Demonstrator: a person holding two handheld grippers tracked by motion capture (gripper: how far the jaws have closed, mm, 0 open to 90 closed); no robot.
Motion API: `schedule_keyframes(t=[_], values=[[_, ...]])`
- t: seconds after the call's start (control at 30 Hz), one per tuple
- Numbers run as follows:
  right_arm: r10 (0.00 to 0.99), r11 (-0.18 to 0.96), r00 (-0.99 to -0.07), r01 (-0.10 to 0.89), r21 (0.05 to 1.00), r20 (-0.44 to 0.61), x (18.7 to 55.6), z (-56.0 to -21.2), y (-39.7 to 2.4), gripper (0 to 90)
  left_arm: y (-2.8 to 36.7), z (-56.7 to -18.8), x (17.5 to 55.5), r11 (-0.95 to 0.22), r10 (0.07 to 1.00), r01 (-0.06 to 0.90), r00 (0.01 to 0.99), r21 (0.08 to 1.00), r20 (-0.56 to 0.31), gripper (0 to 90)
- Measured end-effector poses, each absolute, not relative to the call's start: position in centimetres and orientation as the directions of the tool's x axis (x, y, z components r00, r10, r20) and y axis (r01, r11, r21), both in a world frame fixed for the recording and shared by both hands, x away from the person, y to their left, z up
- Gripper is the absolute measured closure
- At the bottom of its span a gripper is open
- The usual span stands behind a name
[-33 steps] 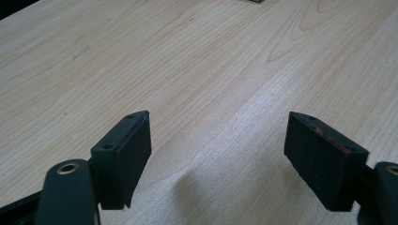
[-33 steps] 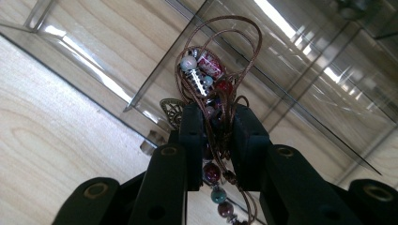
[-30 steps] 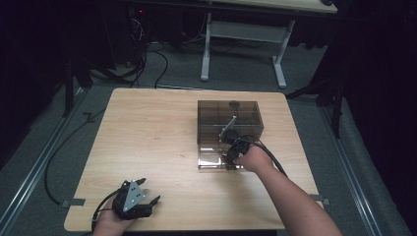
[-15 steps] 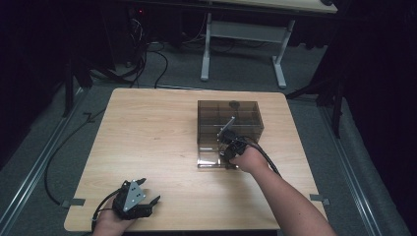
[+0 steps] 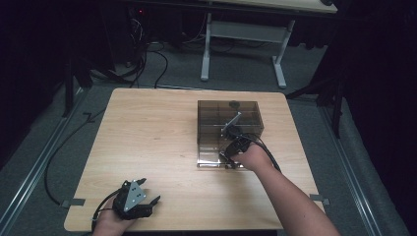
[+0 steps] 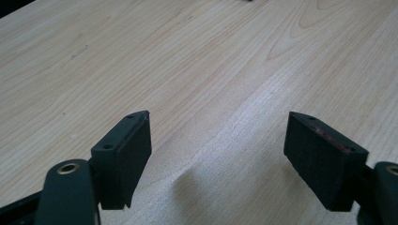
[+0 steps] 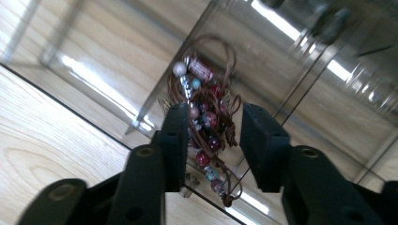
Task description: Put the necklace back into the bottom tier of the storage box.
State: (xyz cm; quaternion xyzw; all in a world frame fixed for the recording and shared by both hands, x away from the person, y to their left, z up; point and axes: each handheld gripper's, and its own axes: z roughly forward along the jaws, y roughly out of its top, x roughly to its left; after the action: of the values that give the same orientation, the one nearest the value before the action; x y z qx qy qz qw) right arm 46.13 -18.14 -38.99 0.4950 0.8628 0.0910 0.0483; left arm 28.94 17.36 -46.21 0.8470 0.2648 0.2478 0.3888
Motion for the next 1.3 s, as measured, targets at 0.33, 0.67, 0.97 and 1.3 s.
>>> schedule_keyframes(t=[0.33,0.67,0.97,1.3], values=[[0.863,0.486,-0.505,0.821,0.3,-0.015,47.4,-38.6,-17.4,75.2,17.4,-46.2,29.0,-0.556,0.642,0.256,0.736,0.79,0.214,23.7],[0.876,0.481,-0.479,0.852,0.205,-0.062,47.1,-40.2,-18.4,90.0,17.3,-46.2,28.9,-0.56,0.641,0.255,0.737,0.788,0.217,23.8],[0.871,0.491,-0.488,0.857,0.158,-0.06,47.4,-41.4,-18.4,90.0,17.4,-46.2,28.9,-0.558,0.641,0.255,0.737,0.789,0.215,23.7],[0.866,0.492,-0.499,0.847,0.202,-0.017,46.6,-39.4,-19.0,70.4,17.3,-46.2,28.9,-0.56,0.638,0.253,0.739,0.789,0.216,23.9]])
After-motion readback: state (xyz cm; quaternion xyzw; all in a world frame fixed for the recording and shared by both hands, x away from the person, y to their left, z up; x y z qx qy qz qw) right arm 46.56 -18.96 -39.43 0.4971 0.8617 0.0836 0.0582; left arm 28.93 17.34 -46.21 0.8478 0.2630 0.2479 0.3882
